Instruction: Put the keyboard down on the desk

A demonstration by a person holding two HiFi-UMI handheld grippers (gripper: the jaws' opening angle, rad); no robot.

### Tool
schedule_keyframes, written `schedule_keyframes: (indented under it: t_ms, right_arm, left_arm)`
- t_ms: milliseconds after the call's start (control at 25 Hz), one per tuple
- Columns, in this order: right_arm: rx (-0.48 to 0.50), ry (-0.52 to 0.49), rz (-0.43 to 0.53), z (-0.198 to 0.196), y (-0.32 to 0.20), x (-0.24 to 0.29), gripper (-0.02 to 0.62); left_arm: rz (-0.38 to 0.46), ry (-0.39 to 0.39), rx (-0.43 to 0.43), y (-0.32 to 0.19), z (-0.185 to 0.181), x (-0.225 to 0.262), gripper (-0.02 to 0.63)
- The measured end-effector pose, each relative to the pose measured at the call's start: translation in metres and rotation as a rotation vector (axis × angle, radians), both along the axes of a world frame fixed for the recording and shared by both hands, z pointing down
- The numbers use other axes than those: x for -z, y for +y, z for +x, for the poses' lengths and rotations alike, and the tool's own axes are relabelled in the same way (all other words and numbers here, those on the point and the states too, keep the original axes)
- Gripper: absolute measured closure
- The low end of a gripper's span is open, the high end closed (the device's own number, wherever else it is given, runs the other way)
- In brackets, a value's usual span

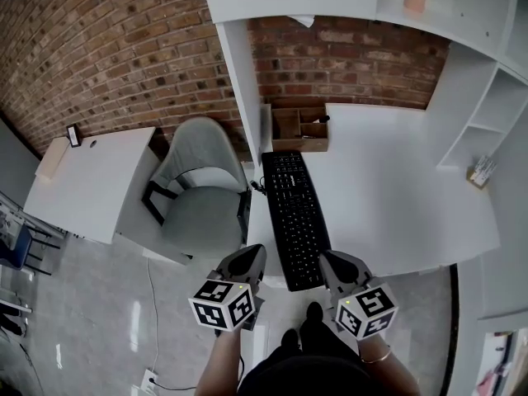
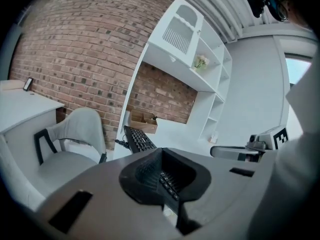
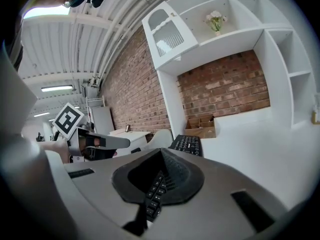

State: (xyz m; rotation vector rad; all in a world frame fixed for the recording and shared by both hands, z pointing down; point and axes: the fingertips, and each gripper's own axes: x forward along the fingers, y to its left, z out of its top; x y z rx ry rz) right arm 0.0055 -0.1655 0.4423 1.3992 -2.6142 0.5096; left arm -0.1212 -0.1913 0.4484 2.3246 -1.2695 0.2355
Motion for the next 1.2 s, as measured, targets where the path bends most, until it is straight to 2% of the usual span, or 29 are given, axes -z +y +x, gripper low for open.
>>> schedule_keyframes:
  t_ms: [440, 1200]
  right_arm:
    - [-0.041, 0.020, 0.075, -0.010, 0.040, 0.019, 0.591]
    - [-0.081, 0.062, 0.159, -0.022, 0.080, 0.034, 0.591]
  left_arm:
    - [0.102, -0.061, 0.040, 0.050, -0.013, 0.028, 0.597]
    - [0.161, -0.089, 0.075, 0.101, -0.036, 0.039, 0.597]
